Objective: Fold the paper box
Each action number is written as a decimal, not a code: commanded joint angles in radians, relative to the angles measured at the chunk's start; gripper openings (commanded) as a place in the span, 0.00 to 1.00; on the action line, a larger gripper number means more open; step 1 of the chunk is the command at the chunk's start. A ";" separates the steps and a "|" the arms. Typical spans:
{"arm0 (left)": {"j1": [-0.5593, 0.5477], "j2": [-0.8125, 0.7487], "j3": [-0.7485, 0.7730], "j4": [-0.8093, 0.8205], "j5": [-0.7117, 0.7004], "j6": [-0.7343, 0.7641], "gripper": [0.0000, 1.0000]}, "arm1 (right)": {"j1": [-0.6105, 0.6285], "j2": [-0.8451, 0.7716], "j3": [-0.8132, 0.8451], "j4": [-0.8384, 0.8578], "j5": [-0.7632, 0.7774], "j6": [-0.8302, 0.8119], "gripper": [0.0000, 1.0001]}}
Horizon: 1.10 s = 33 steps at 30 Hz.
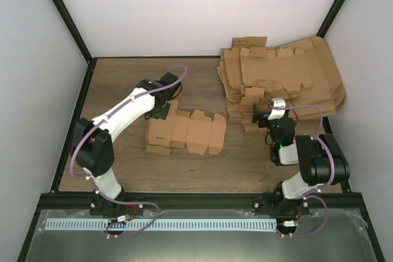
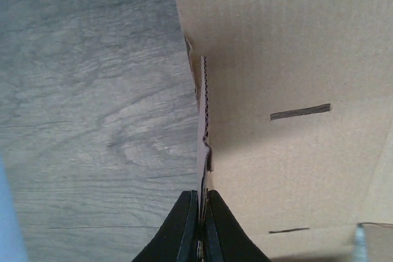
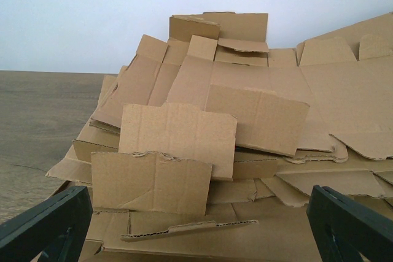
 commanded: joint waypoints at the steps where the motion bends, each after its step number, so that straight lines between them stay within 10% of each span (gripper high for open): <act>1: -0.032 0.025 0.022 -0.031 -0.180 0.067 0.04 | -0.009 0.004 0.024 0.028 -0.001 0.005 1.00; 12: -0.085 0.010 -0.093 0.215 -0.460 0.411 0.04 | -0.009 0.004 0.024 0.029 0.000 0.005 1.00; 19: -0.143 -0.082 -0.227 0.441 -0.369 0.704 0.04 | -0.009 0.004 0.024 0.029 -0.001 0.005 1.00; 28: -0.163 -0.104 -0.177 0.520 -0.286 0.708 0.16 | -0.009 0.004 0.024 0.029 0.000 0.005 1.00; 31: -0.162 -0.153 -0.157 0.508 -0.242 0.611 0.50 | -0.009 0.004 0.024 0.029 -0.001 0.005 1.00; 33: -0.162 -0.204 -0.156 0.506 -0.206 0.563 0.95 | -0.009 0.004 0.025 0.028 -0.001 0.005 1.00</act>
